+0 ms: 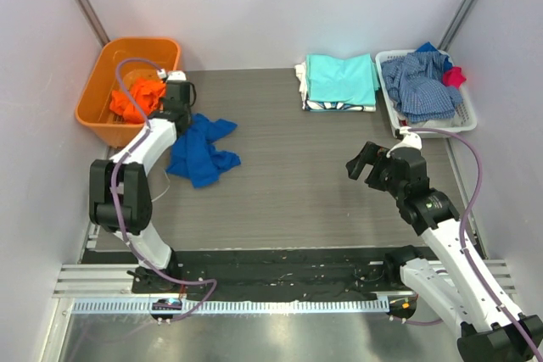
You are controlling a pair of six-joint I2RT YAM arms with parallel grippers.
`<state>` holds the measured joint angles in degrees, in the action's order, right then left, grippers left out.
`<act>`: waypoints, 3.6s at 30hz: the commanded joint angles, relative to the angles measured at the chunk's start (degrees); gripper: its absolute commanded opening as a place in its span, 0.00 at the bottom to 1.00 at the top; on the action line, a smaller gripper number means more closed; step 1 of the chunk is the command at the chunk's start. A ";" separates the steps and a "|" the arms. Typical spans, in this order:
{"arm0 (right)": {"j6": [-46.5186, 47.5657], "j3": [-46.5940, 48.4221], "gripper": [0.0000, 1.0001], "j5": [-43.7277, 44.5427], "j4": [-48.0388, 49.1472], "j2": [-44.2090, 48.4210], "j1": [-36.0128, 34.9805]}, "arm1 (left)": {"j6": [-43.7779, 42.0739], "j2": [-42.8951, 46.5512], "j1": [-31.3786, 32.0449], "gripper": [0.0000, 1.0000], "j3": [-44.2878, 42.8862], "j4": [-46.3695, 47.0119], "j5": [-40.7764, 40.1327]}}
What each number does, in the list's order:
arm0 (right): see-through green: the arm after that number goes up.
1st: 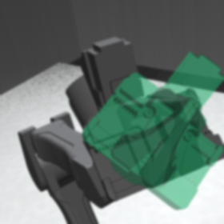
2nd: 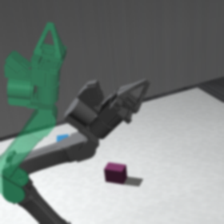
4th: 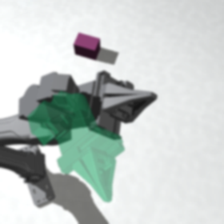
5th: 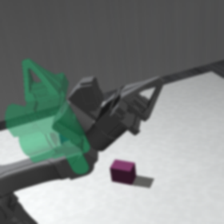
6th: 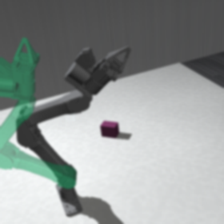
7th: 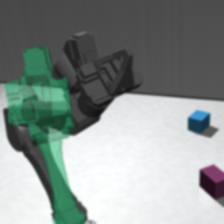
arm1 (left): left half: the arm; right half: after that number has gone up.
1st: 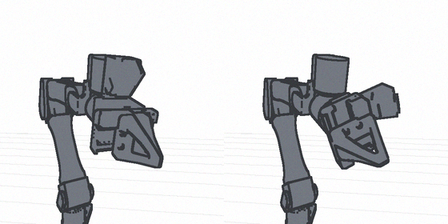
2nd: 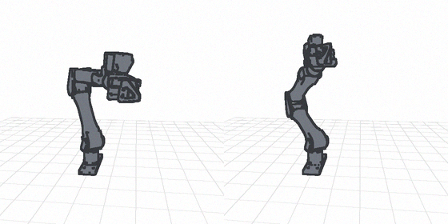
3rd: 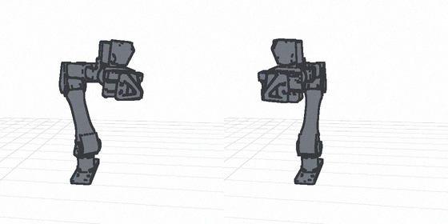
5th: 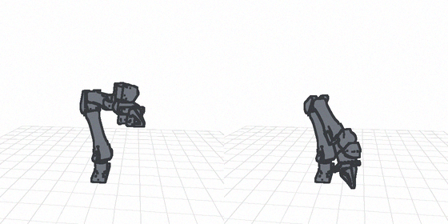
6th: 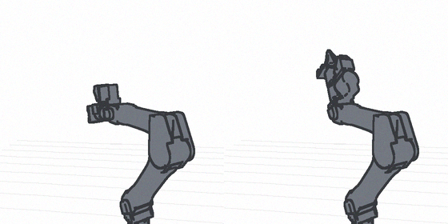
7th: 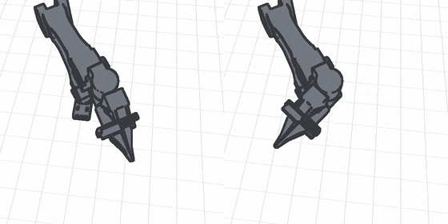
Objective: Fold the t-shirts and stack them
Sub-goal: Move the tshirt to the center of the board, then flatten the tshirt out
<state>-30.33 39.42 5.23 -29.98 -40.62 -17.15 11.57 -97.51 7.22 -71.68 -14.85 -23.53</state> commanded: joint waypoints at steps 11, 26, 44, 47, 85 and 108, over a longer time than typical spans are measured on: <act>0.27 3.65 1.00 1.27 -0.78 0.98 -0.17 | 10.93 15.15 26.16 0.00 -1.53 -8.60 2.08; -0.70 2.50 1.00 2.24 -0.43 1.51 -0.25 | 15.06 22.46 40.06 0.32 1.18 -16.69 -1.56; -1.84 -1.09 1.00 -2.42 1.14 -11.66 -0.25 | 23.22 30.97 39.45 1.00 14.19 -23.03 -9.35; -3.51 -3.38 1.00 -2.68 5.71 -15.62 -0.34 | 25.24 33.35 39.45 1.00 15.86 -23.73 -8.29; -2.54 0.48 0.13 -12.53 20.66 -46.92 -3.16 | 27.97 42.50 39.45 1.00 19.65 -28.30 -7.50; 2.90 -0.57 0.01 -8.93 18.11 -34.19 -3.86 | 40.10 48.91 45.59 1.00 26.68 -29.62 -8.20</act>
<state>-30.63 39.07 -5.72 -12.19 -80.03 -20.29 47.64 -49.80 51.35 -45.65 -44.53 -29.56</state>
